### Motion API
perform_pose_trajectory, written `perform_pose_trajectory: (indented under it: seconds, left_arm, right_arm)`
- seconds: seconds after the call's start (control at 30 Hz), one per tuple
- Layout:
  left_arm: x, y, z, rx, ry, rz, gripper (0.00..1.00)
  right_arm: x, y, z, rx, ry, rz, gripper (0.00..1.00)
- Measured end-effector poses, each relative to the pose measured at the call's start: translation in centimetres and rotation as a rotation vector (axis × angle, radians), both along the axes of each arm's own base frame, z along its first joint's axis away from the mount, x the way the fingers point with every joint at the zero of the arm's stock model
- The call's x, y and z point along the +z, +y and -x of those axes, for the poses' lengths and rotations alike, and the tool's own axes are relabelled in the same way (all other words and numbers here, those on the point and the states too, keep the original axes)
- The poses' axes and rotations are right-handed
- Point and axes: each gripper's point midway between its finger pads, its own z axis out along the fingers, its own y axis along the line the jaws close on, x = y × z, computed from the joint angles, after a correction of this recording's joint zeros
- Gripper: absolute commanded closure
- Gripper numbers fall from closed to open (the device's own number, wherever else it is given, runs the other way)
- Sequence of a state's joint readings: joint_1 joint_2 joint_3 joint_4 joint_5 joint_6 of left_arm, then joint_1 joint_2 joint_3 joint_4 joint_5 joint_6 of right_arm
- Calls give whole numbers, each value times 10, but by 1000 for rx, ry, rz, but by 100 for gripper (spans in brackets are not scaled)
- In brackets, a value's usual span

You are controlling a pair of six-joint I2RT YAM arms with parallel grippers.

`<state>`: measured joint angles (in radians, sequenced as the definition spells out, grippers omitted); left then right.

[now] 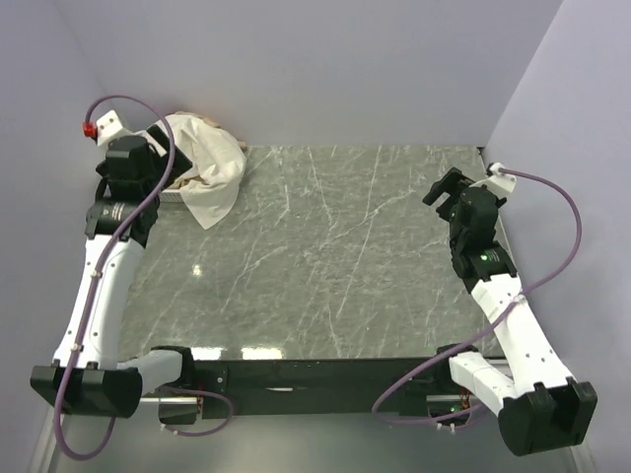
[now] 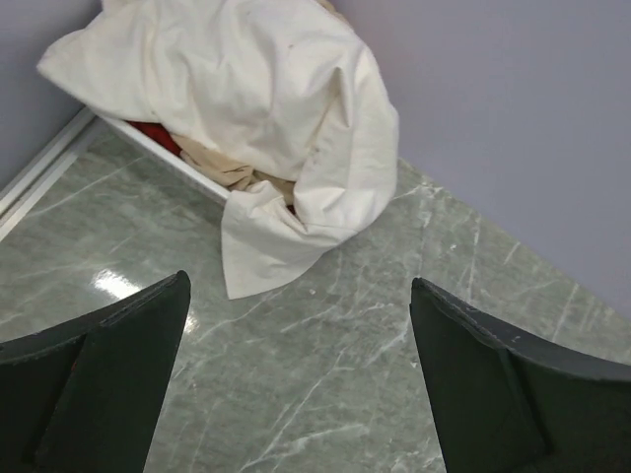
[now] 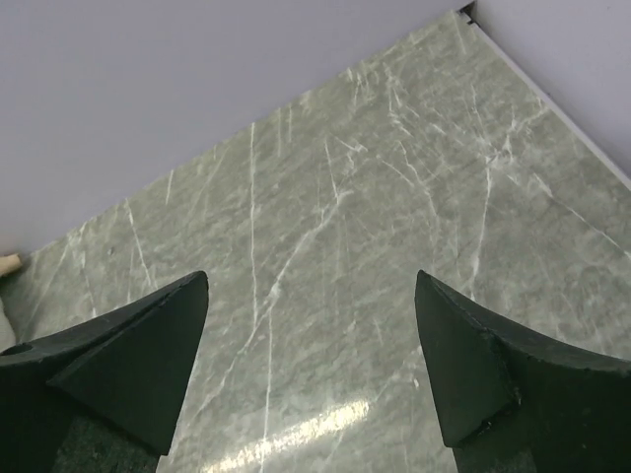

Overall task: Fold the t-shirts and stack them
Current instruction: Grab the tshirt from the pile

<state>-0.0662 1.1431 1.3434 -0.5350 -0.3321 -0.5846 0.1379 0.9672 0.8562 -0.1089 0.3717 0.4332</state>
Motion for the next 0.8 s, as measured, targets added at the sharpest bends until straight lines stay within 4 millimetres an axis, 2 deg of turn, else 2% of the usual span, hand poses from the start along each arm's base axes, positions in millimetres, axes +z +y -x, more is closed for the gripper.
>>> perform_pose_trajectory:
  seconds: [0.1, 0.23, 0.43, 0.53, 0.63, 0.7, 0.8]
  left_arm:
    - [0, 6, -2, 41, 56, -8, 1]
    - [-15, 7, 7, 37, 134, -23, 1]
    - [-17, -24, 16, -183, 134, -30, 1]
    - [-14, -36, 13, -244, 125, -6, 1]
    - [-15, -43, -4, -278, 161, 11, 0]
    - [-20, -49, -27, -300, 199, 23, 1]
    - [-41, -54, -63, -319, 275, 40, 1]
  right_arm:
    - [9, -1, 14, 1, -14, -11, 8]
    - [17, -2, 29, 2, -32, -26, 8]
    - [6, 2, 37, 23, 42, -36, 8]
    - [10, 4, 36, 32, 53, -38, 7]
    - [16, 3, 33, 24, 46, -42, 7]
    - [17, 2, 29, 15, 46, -46, 7]
    - [15, 4, 18, 11, 41, -53, 7]
